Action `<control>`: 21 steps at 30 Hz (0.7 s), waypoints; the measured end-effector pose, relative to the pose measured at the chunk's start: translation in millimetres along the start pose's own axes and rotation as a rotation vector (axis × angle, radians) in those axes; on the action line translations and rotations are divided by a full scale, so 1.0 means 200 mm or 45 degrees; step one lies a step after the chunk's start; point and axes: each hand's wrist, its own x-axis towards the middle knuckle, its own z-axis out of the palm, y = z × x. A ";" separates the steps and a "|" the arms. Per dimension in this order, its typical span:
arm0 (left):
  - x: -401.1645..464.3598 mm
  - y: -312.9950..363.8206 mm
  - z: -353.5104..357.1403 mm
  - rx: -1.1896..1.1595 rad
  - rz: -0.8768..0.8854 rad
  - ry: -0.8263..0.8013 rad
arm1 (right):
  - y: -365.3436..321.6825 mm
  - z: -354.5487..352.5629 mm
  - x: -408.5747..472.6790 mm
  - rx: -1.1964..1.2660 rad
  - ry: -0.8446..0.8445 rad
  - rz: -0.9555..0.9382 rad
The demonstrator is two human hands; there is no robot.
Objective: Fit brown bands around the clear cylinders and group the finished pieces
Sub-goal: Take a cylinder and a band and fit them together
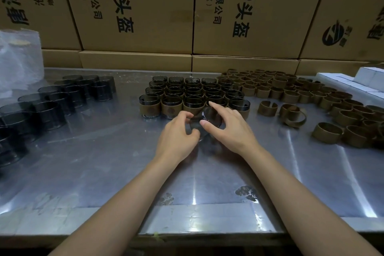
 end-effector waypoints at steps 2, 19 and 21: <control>0.00 0.00 0.00 0.082 -0.018 -0.012 | 0.00 0.00 0.01 -0.078 0.002 -0.019; 0.03 -0.02 0.02 0.209 -0.001 -0.086 | 0.57 -0.58 0.30 -0.401 0.816 0.529; 0.03 -0.02 0.03 0.221 0.021 -0.099 | 0.73 -0.66 0.31 -0.532 0.594 0.728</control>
